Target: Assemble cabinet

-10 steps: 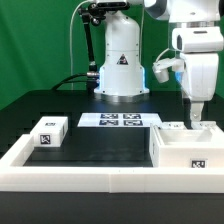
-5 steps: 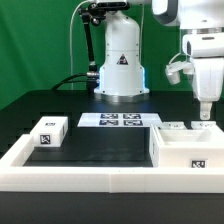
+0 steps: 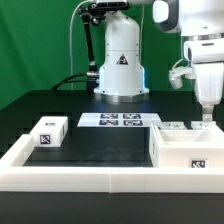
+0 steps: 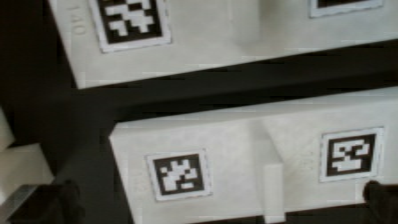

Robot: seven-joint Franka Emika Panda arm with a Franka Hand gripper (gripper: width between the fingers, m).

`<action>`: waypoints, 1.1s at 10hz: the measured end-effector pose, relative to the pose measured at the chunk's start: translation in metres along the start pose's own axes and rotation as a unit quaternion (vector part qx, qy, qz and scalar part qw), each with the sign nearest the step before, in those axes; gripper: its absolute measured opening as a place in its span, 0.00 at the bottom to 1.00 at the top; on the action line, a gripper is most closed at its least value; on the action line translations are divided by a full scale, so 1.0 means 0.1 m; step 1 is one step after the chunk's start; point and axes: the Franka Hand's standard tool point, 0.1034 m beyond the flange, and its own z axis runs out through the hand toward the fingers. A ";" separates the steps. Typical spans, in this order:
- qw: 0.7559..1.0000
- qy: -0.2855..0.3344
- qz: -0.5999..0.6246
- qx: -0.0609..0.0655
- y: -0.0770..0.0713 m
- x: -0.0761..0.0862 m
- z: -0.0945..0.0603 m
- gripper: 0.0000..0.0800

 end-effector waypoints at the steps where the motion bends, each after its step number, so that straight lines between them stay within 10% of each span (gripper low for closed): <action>1: 1.000 0.007 0.001 -0.002 -0.04 0.06 0.06 1.00; 8: 1.000 0.011 0.004 0.012 -0.16 0.08 0.27 0.96; 11: 1.000 0.011 0.004 0.014 -0.17 0.08 0.28 0.34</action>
Offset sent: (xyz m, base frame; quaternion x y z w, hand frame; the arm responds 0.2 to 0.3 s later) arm -0.0015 0.0094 -0.0138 -0.0109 0.0004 0.0059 0.9999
